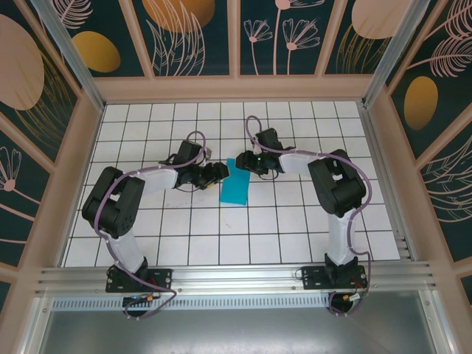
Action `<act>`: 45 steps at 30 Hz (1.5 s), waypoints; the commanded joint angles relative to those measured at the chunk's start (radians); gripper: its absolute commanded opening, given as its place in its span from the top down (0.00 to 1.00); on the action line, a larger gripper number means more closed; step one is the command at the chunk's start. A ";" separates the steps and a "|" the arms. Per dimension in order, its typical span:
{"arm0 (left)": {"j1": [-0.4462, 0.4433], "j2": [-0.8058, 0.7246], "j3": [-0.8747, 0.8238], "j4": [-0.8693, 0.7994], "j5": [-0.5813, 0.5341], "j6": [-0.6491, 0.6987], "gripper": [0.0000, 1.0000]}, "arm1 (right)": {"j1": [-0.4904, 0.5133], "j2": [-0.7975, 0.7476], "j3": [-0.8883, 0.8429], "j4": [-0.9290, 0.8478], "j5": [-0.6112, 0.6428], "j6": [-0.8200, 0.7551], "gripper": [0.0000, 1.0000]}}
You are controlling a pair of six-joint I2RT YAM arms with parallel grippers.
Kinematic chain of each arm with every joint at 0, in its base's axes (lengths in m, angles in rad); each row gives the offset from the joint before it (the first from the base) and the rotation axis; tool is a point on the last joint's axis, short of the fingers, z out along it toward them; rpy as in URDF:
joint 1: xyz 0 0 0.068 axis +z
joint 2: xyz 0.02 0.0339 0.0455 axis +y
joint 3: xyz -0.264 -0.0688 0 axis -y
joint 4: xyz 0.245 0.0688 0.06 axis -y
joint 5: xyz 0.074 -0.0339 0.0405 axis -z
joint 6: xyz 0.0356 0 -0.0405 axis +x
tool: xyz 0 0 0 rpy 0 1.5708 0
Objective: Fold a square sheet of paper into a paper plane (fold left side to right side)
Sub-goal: Hold the paper at the center of the table, then third fold the triangle at the center of the table.
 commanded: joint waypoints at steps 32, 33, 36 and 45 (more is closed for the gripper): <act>-0.052 0.078 0.077 0.007 0.026 -0.009 0.45 | 0.001 0.046 0.004 0.000 -0.019 -0.025 0.52; -0.052 0.073 0.078 -0.005 0.017 -0.003 0.43 | 0.001 0.047 0.005 -0.002 -0.016 -0.026 0.52; -0.052 0.059 0.073 -0.030 -0.009 0.009 0.42 | 0.001 0.047 0.005 -0.002 -0.015 -0.028 0.52; -0.052 0.039 0.063 -0.036 -0.037 0.008 0.42 | 0.001 0.050 0.005 -0.005 -0.019 -0.030 0.52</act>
